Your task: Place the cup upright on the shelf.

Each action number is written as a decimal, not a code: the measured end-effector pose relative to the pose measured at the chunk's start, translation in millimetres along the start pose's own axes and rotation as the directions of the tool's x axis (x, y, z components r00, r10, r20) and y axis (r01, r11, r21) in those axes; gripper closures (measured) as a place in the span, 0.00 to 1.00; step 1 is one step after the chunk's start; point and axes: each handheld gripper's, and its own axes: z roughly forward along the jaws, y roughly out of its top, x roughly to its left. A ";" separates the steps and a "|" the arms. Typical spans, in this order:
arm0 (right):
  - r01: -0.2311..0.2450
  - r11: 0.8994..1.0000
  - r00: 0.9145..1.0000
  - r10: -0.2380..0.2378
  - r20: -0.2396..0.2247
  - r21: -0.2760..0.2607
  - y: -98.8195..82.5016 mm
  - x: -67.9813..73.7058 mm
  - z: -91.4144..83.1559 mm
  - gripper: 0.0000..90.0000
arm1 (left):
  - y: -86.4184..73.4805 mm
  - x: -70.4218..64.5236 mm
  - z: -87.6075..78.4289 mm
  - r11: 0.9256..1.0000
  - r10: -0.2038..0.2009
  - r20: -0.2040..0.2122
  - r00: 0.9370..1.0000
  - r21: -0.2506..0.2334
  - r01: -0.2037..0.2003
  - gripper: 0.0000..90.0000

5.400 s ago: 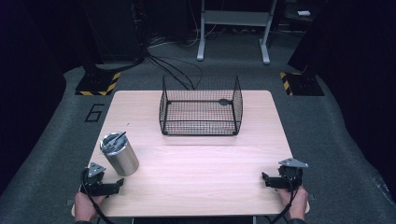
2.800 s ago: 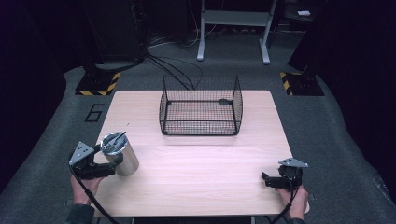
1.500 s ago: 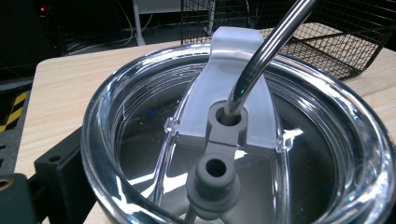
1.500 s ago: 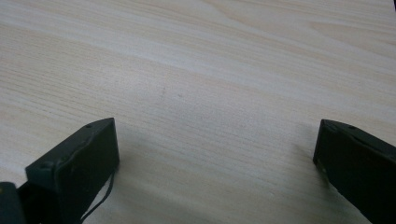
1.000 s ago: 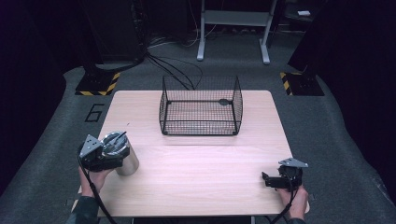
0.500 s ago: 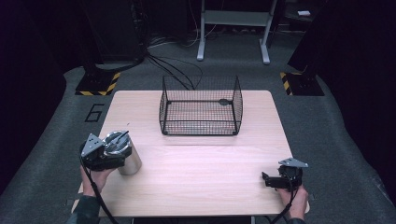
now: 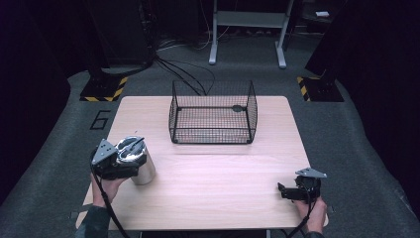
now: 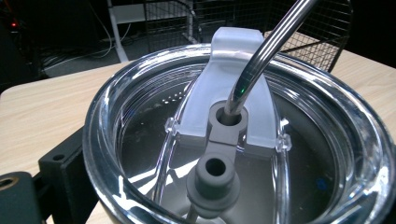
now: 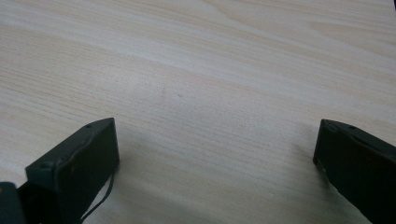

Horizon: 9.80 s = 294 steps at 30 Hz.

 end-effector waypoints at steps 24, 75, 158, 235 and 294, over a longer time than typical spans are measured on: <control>0.000 1.000 1.000 0.000 -0.001 0.006 0.9 0.6 0.8 0.00 | 27.3 -31.8 22.7 0.997 0.072 0.100 0.992 0.006 -0.073 0.04; -0.013 1.000 1.000 0.013 0.011 0.000 1.3 0.1 1.5 0.00 | 82.0 -81.3 67.2 0.994 0.108 0.258 0.960 -0.024 -0.105 0.04; -0.015 1.000 1.000 0.015 0.014 0.003 1.4 0.4 1.3 0.00 | 190.8 -87.7 171.4 0.990 0.141 0.201 0.970 -0.030 -0.137 0.04; -0.016 1.000 1.000 0.016 0.016 0.001 1.3 1.4 1.1 0.00 | 130.6 -73.0 289.4 0.983 -0.031 0.025 0.999 0.179 0.026 0.04; -0.016 1.000 1.000 0.016 0.014 -0.001 1.3 1.2 1.4 0.00 | 144.7 -65.5 212.4 0.968 0.077 0.219 0.973 0.219 -0.126 0.00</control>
